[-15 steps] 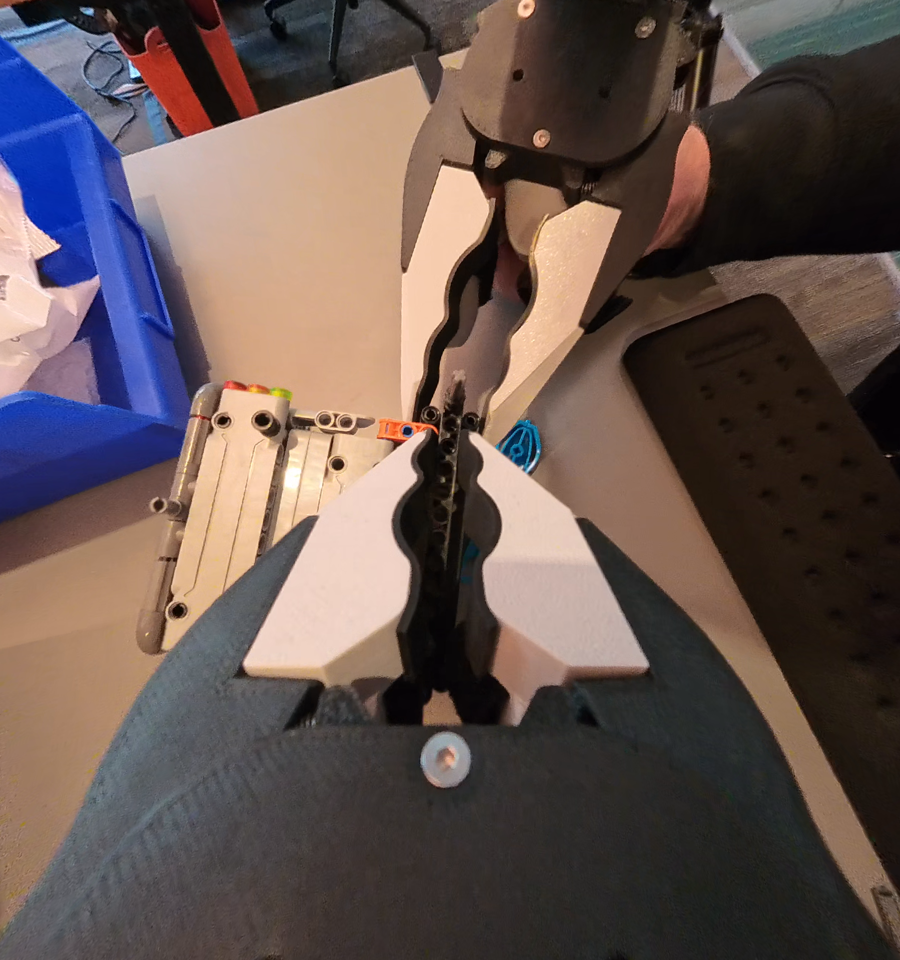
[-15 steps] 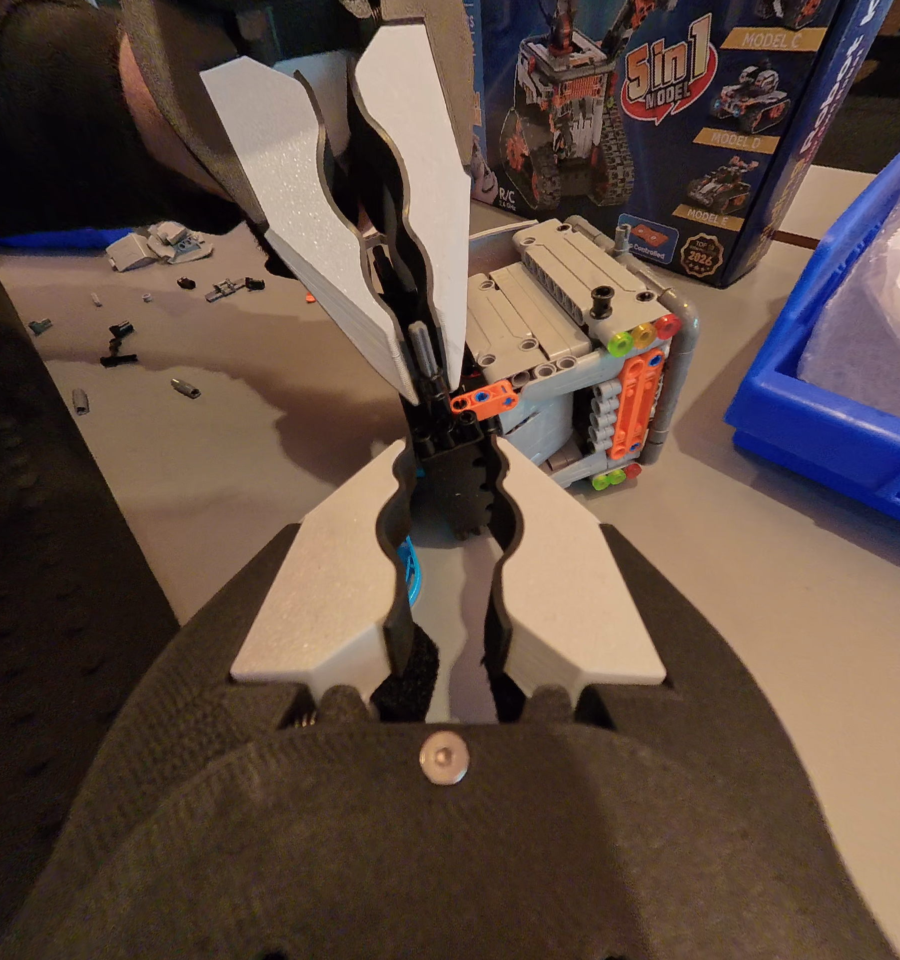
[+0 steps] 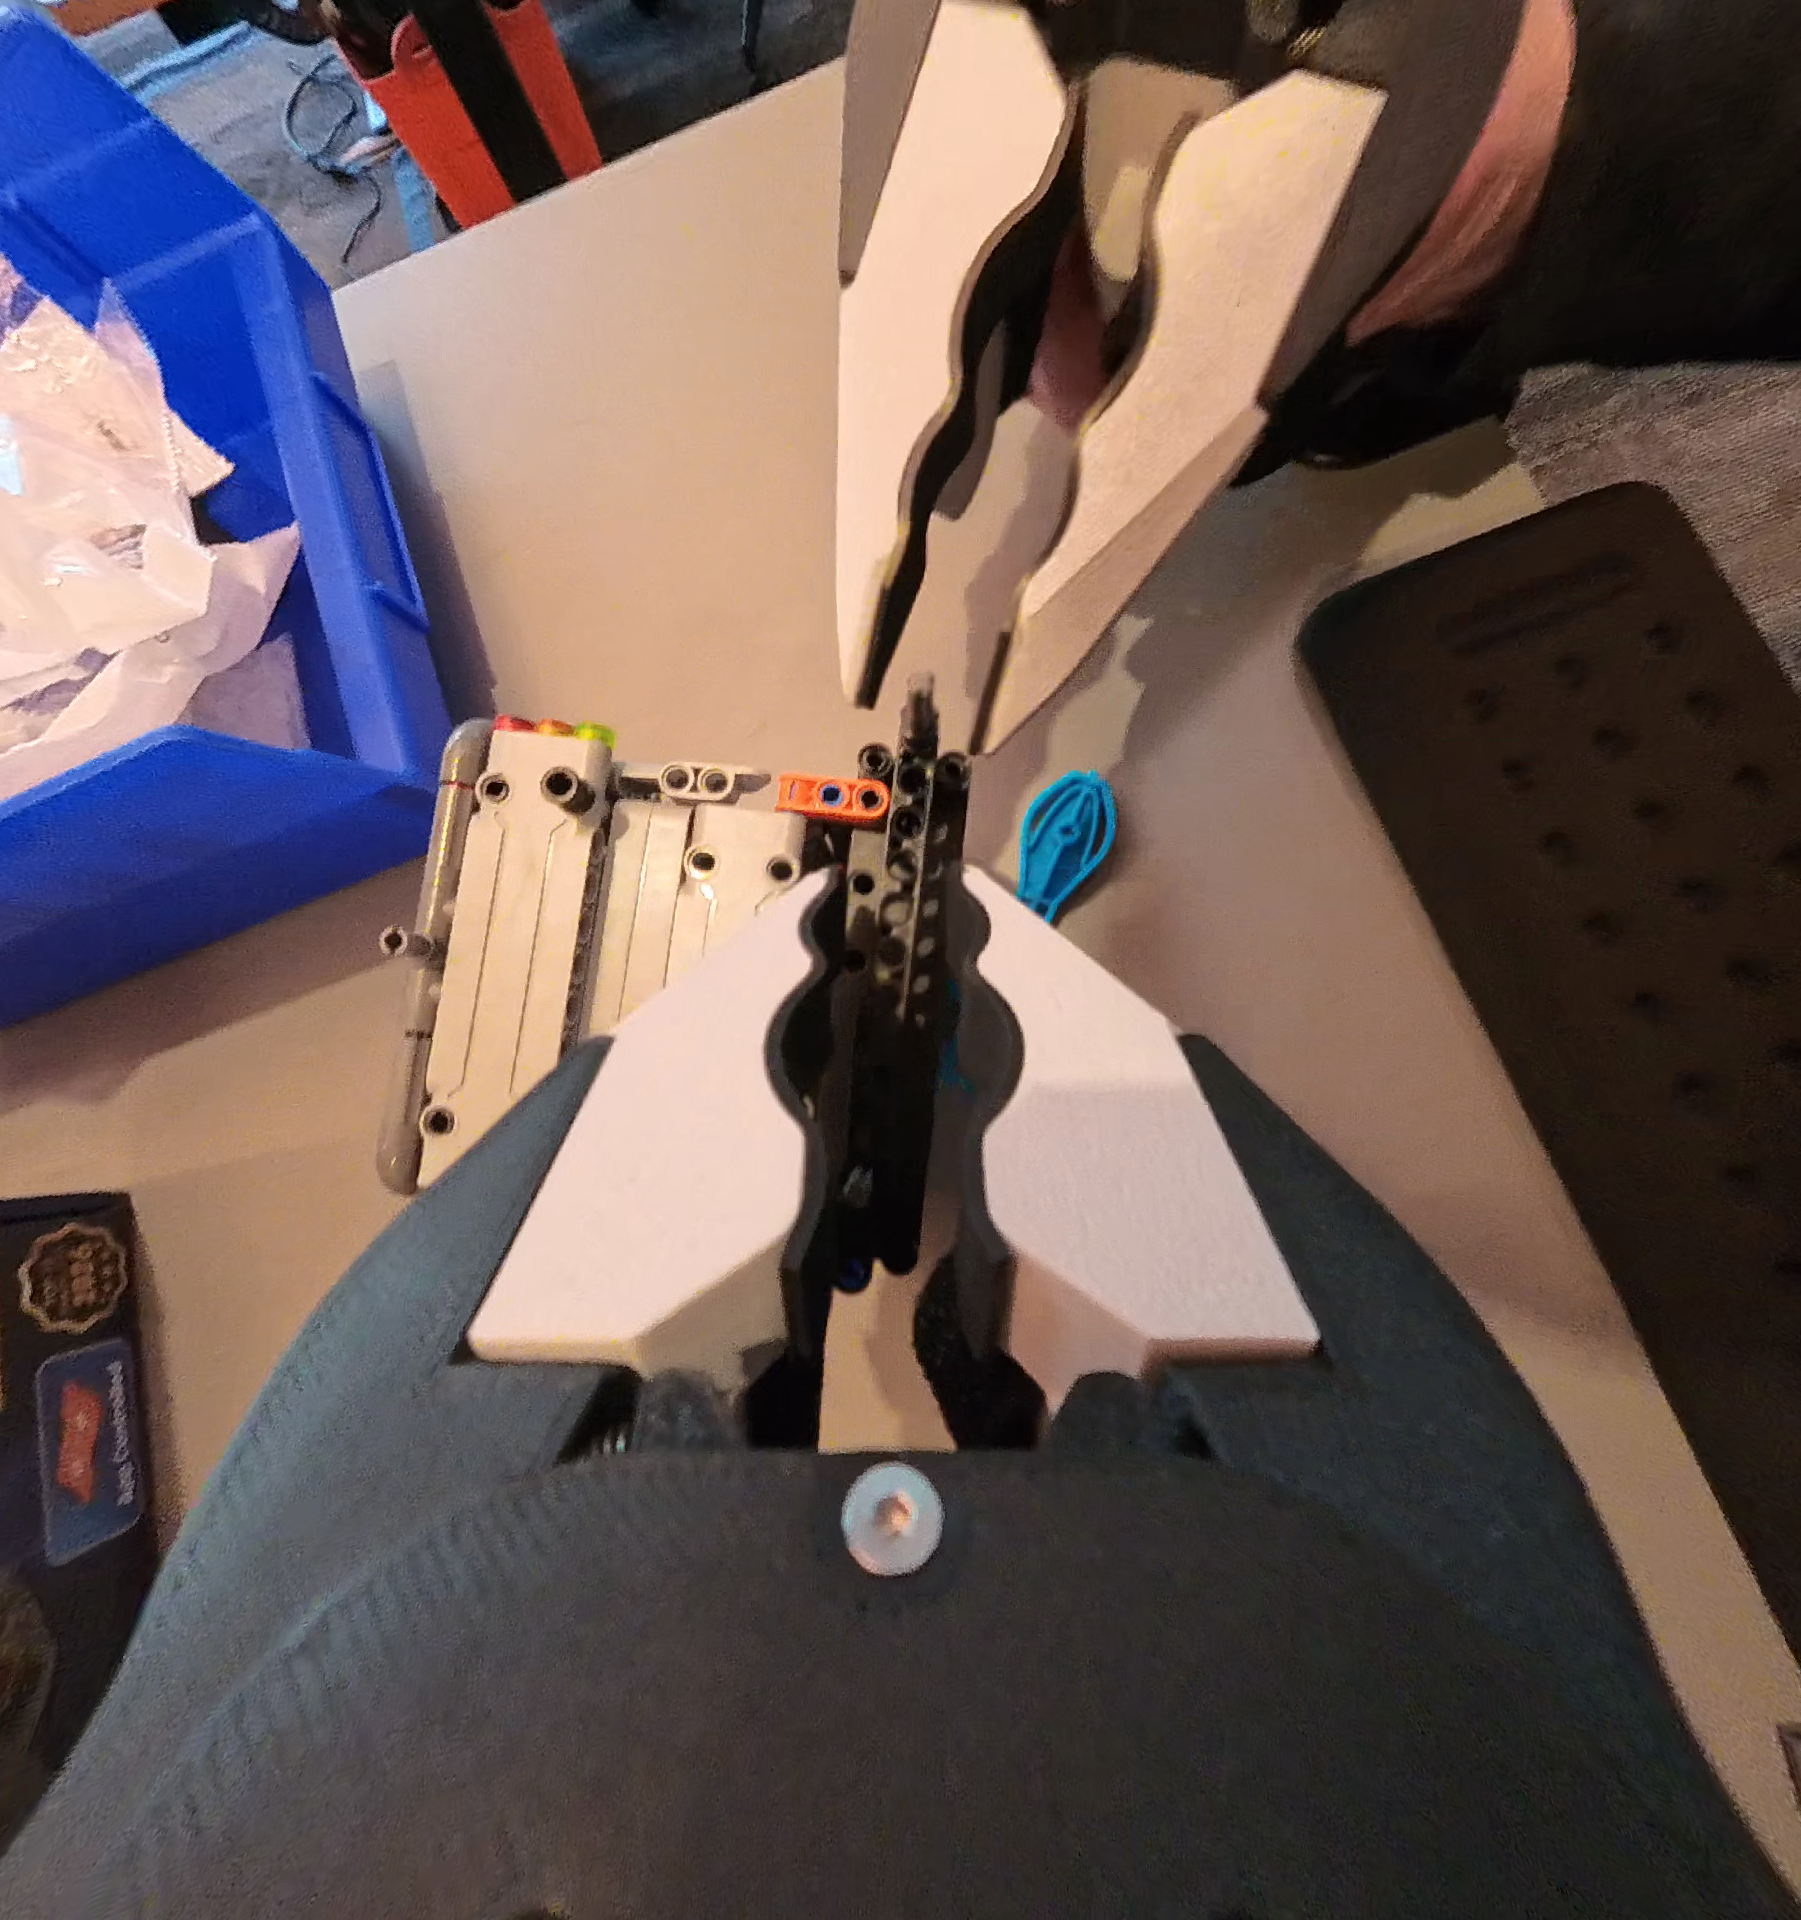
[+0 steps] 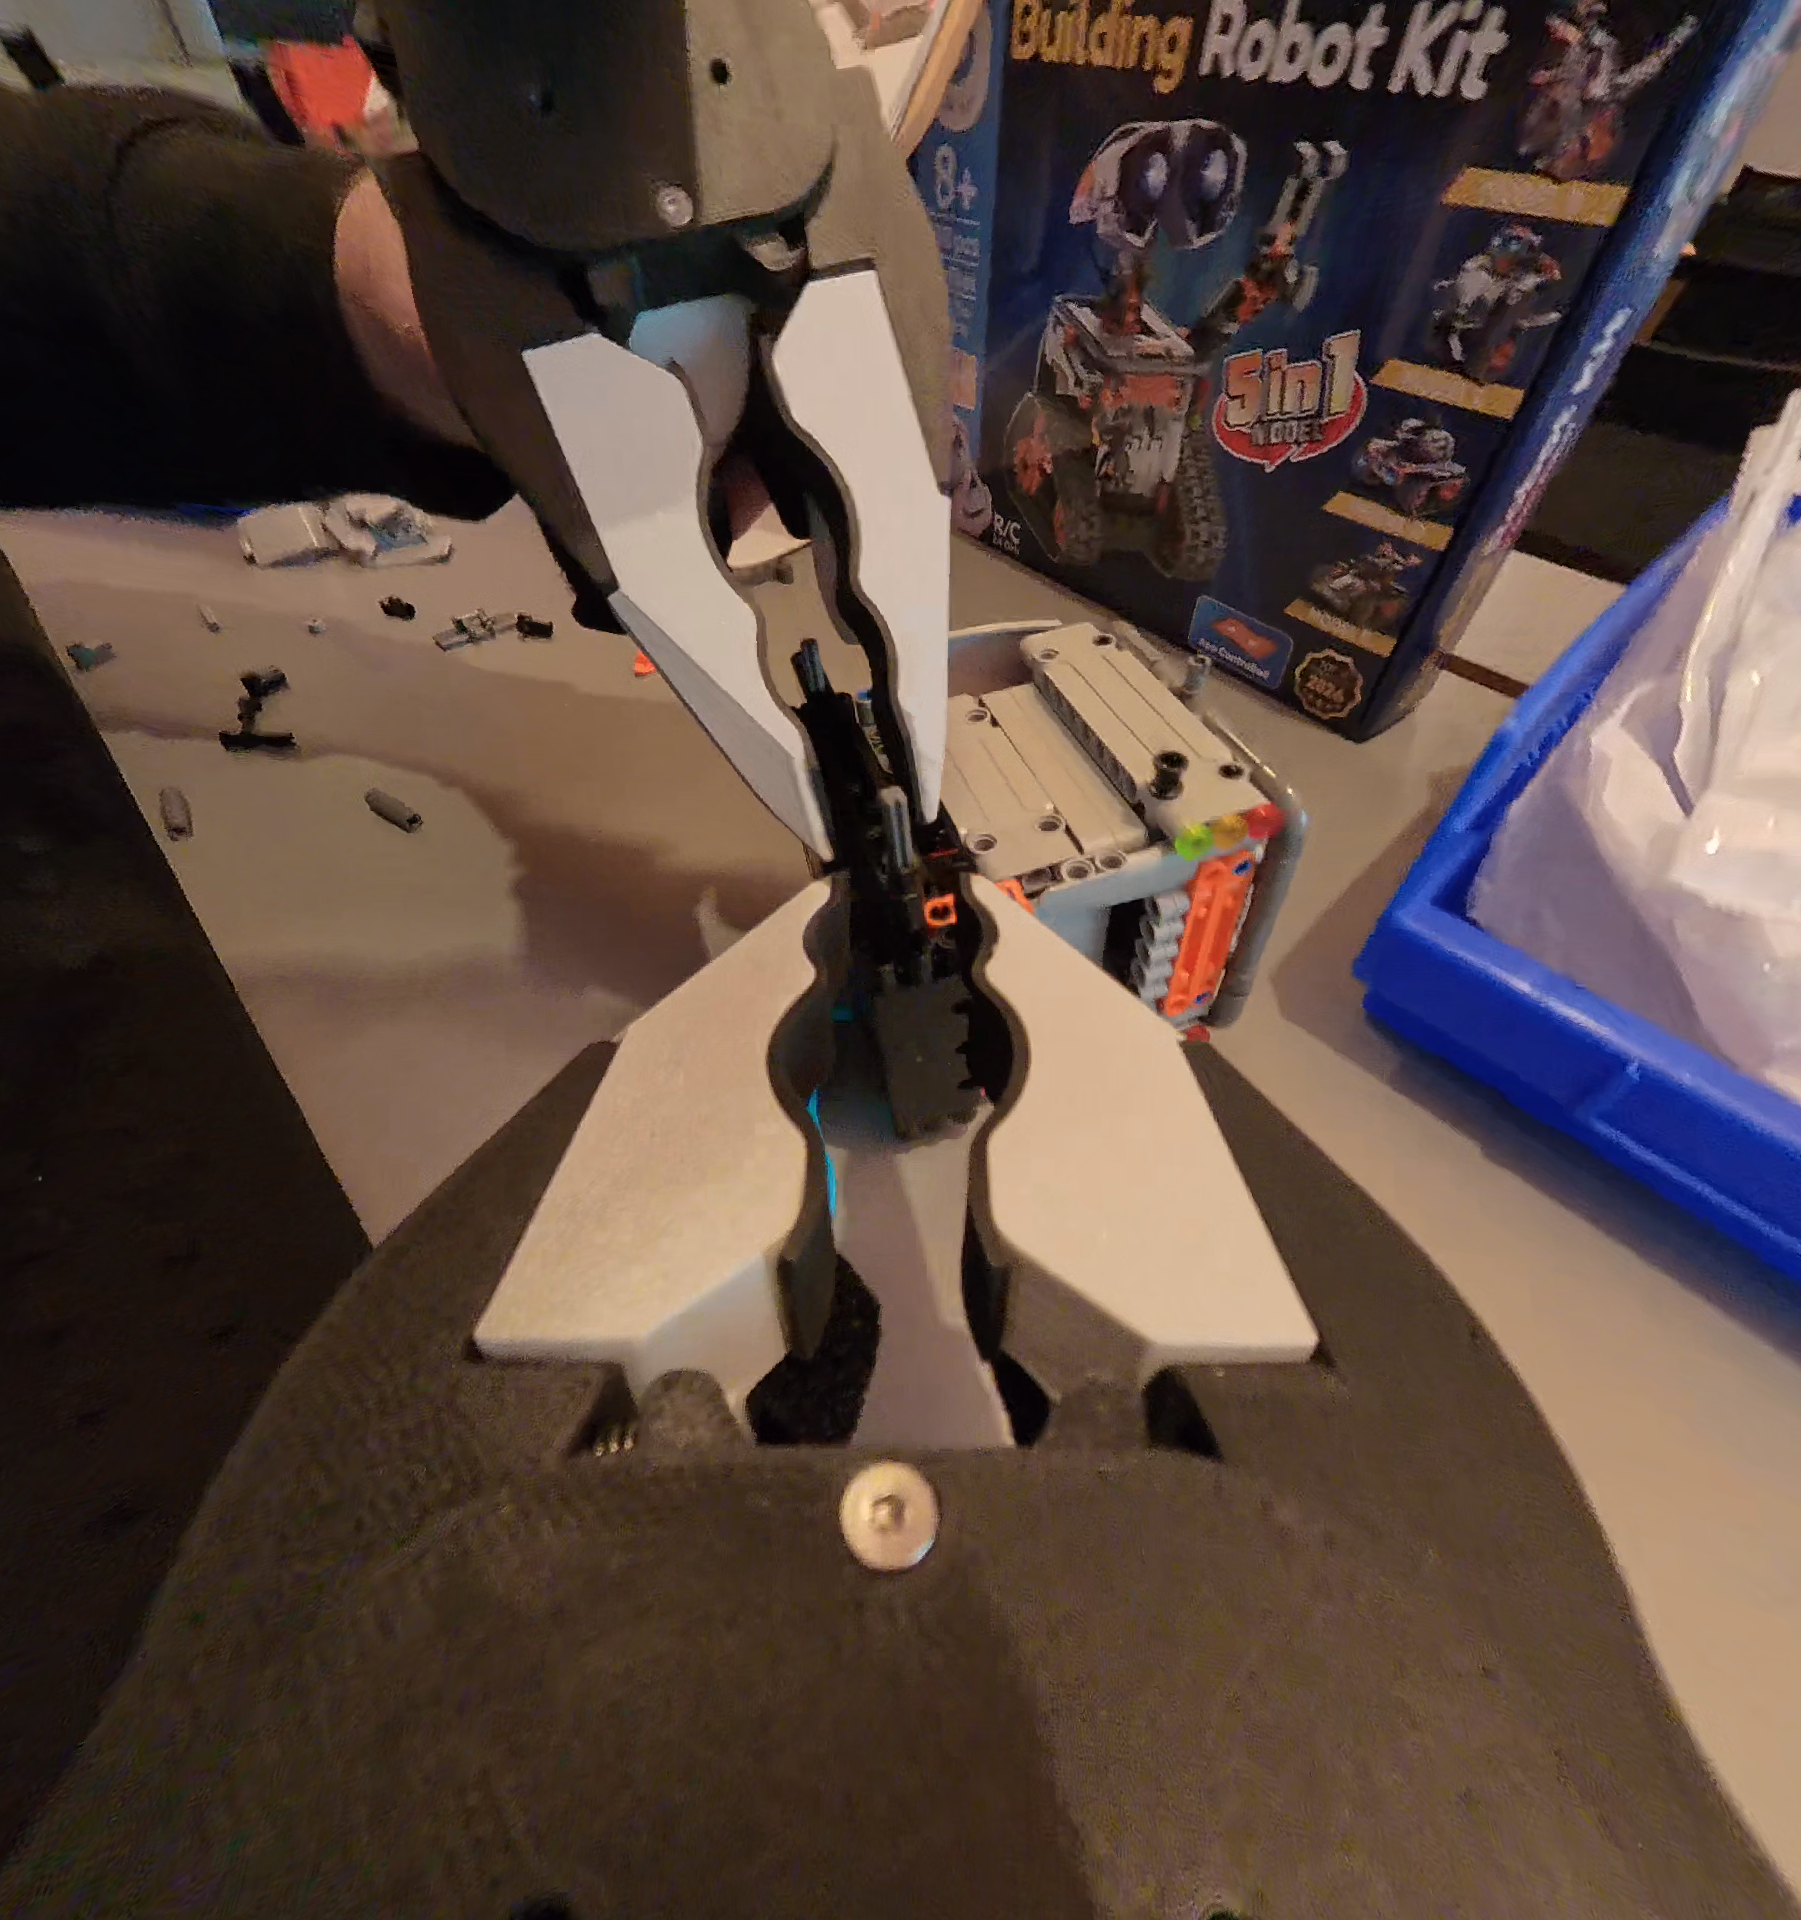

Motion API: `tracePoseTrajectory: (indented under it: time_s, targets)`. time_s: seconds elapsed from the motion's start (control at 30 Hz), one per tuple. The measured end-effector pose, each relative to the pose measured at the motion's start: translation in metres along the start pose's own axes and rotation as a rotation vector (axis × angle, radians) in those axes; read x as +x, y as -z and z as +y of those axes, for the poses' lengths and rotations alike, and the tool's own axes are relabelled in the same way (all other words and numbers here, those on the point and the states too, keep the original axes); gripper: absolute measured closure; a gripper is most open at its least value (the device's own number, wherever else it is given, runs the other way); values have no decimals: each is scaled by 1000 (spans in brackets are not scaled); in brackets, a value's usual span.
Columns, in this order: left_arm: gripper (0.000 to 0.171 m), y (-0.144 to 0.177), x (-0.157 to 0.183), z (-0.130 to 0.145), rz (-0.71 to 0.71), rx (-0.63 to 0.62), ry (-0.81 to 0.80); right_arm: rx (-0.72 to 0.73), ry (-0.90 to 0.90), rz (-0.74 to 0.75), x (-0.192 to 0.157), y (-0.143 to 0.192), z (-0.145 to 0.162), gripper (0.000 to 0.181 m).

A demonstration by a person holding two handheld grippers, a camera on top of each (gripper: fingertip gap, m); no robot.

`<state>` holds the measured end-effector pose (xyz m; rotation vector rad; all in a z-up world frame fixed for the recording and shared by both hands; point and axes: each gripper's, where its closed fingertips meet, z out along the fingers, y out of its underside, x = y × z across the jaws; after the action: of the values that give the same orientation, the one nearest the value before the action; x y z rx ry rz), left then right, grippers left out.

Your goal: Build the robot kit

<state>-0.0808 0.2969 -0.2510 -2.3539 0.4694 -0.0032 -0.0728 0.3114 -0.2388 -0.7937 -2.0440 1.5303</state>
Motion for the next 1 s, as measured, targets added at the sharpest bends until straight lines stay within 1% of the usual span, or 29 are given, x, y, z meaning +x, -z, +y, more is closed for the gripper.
tracePoseTrajectory:
  time_s: [0.03,0.1,0.17,0.27,0.37,0.57,0.73,0.8,0.83,0.87,0.9,0.93,1.0]
  targets:
    - [155,-1,1,3,0,-15,0,-14,28,0,-1,-2,-1,166]
    - [157,-6,2,6,-1,-36,-2,-25,60,2,0,-5,-3,177]
    - [162,-10,1,7,-6,-37,13,-45,84,1,0,-7,-3,177]
    - [164,-13,-1,5,-8,-23,35,-73,116,7,0,-7,-2,177]
    - [162,-18,1,3,-5,-11,36,-58,89,-23,0,-6,-1,177]
    - [163,-20,-1,1,-14,-7,30,-37,42,-50,2,-4,0,178]
    - [163,-21,-1,-1,-19,17,37,-50,60,-39,2,-3,0,178]
    - [161,-21,0,-2,-22,36,42,-45,52,-43,2,-2,0,178]
    - [156,-21,-1,-4,-24,56,47,-44,52,-44,2,-2,0,178]
    - [155,-22,1,-7,-12,73,57,-46,56,-47,0,-3,0,178]
    - [156,-24,2,-7,-14,65,54,-46,58,-48,0,-3,0,178]
    - [161,-25,-1,-6,-37,61,29,-42,54,-46,1,-2,0,178]
    - [164,-25,0,-6,-31,60,34,-42,46,-48,2,-1,0,178]
